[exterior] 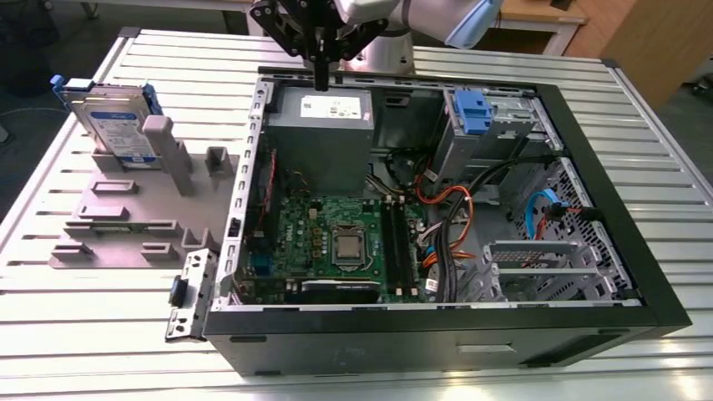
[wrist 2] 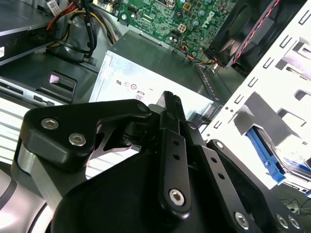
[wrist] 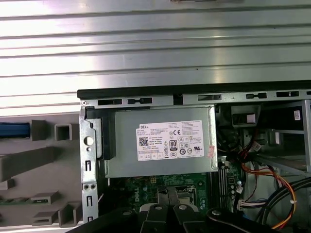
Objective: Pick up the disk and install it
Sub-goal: 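Reach for the disk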
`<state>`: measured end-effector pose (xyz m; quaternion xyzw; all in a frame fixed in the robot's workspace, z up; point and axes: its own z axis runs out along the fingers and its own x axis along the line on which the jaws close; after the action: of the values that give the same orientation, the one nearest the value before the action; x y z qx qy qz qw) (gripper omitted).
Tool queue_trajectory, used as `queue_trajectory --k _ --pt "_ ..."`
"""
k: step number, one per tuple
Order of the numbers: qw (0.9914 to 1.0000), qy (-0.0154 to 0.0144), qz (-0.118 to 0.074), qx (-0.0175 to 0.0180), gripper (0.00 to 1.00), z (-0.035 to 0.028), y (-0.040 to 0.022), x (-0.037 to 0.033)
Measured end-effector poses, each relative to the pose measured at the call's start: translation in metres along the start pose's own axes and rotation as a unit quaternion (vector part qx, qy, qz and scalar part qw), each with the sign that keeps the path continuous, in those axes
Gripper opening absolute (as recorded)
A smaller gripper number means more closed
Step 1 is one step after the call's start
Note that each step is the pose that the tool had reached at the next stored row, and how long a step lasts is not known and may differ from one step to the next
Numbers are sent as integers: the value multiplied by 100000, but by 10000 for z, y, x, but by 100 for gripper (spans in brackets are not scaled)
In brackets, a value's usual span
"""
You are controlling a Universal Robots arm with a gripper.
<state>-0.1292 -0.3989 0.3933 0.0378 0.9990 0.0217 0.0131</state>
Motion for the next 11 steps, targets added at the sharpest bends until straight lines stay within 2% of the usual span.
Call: queue_trajectory --k 11 --pt "100000 -2 4 -2 11 -1 -3 47"
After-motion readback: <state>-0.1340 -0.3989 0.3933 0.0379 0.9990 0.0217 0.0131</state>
